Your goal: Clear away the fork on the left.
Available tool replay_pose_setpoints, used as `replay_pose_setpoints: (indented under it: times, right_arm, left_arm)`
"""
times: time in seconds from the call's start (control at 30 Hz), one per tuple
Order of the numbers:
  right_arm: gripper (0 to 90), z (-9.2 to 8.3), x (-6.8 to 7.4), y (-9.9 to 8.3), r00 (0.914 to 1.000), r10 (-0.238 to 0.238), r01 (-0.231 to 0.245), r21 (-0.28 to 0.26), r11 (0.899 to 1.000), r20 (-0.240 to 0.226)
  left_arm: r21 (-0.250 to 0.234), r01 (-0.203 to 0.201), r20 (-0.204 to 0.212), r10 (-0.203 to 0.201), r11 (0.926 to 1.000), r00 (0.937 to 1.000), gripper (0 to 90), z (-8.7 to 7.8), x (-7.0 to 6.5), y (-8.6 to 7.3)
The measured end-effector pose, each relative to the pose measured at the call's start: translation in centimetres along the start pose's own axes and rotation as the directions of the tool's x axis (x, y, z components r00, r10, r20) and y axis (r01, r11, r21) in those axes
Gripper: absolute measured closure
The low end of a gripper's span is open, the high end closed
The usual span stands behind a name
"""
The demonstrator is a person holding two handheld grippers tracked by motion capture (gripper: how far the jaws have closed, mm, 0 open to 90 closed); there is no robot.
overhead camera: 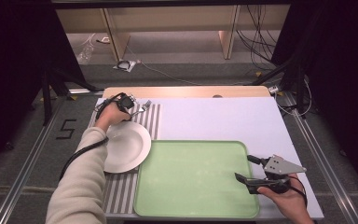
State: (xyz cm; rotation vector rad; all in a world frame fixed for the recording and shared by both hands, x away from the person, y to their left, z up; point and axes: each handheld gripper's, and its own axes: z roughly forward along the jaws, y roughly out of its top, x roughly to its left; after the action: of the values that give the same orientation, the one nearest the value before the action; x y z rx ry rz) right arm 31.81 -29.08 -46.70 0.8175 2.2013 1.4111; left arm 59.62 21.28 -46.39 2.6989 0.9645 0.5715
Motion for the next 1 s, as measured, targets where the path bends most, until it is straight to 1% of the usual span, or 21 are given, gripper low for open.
replay_pose_setpoints:
  times: [0.1, 0.13, 0.27, 0.4, 0.5, 0.57, 0.67, 0.73, 0.77, 0.83, 0.87, 0.9, 1.0]
  right_arm:
    - [20.3, 0.0, 0.0, 0.0, 1.0, -0.001, 0.001, -0.002, 1.0, 0.001]
    - [20.3, 0.0, 0.0, 0.0, 1.0, -0.001, 0.001, -0.002, 1.0, 0.001]
    - [20.3, 0.0, -0.1, 0.0, 1.0, -0.002, 0.002, -0.002, 1.0, 0.002]
    - [20.3, 0.0, -0.1, 0.0, 1.0, -0.002, 0.002, -0.003, 1.0, 0.001]
    - [20.3, 0.0, 0.0, 0.0, 1.0, 0.001, -0.001, 0.0, 1.0, 0.0]
    - [20.3, 0.0, 0.0, 0.0, 1.0, -0.001, 0.001, -0.001, 1.0, 0.0]
    - [20.3, 0.1, 0.0, 0.1, 1.0, 0.0, 0.0, -0.002, 1.0, 0.0]
    - [20.3, 0.1, -0.1, 0.1, 1.0, 0.0, 0.0, -0.003, 1.0, 0.0]
    - [20.3, 0.0, -0.1, 0.1, 1.0, -0.001, 0.001, 0.006, 1.0, 0.005]
    - [20.3, 0.0, -0.1, 0.0, 1.0, -0.001, 0.001, 0.006, 1.0, 0.004]
    - [20.3, 0.0, -0.1, 0.0, 1.0, -0.002, 0.002, 0.005, 1.0, 0.004]
    - [20.3, 0.0, -0.1, 0.0, 1.0, 0.001, -0.001, 0.004, 1.0, 0.003]
    - [20.3, -0.1, -0.1, 0.0, 1.0, 0.001, -0.001, -0.007, 1.0, 0.003]
  left_arm:
    - [-0.011, 0.004, -0.009, -0.005, 0.9999, 0.9999, 77.0, -0.1, 0.1, 0.1]
    - [-0.024, 0.01, -0.021, -0.011, 0.9997, 0.9997, 77.0, -0.3, 0.1, 0.3]
    - [-0.044, 0.02, -0.051, -0.022, 0.9988, 0.9985, 77.0, -0.8, 0.4, 0.5]
    - [-0.074, 0.044, -0.084, -0.051, 0.9962, 0.9951, 77.0, -1.4, 0.5, 0.5]
    - [-0.087, 0.051, -0.09, -0.059, 0.9949, 0.9942, 77.0, -1.6, 0.6, 0.5]
    - [-0.112, 0.073, -0.101, -0.084, 0.991, 0.9913, 77.0, -2.0, 0.6, 0.3]
    - [-0.122, 0.08, -0.12, -0.095, 0.9893, 0.9882, 77.0, -2.6, 0.7, 0.2]
    - [-0.14, 0.093, -0.125, -0.11, 0.9858, 0.9859, 77.0, -3.1, 0.7, 0.1]
    - [-0.146, 0.095, -0.13, -0.115, 0.9847, 0.9849, 77.0, -3.4, 0.7, 0.1]
    - [-0.154, 0.103, -0.137, -0.124, 0.9826, 0.9827, 77.0, -3.9, 0.7, 0.1]
    - [-0.154, 0.103, -0.137, -0.124, 0.9826, 0.9827, 77.0, -3.9, 0.7, 0.1]
    - [-0.161, 0.102, -0.141, -0.125, 0.9817, 0.982, 77.0, -4.3, 0.6, 0.1]
    - [-0.169, 0.101, -0.147, -0.126, 0.9804, 0.9811, 77.0, -4.9, 0.4, 0.2]
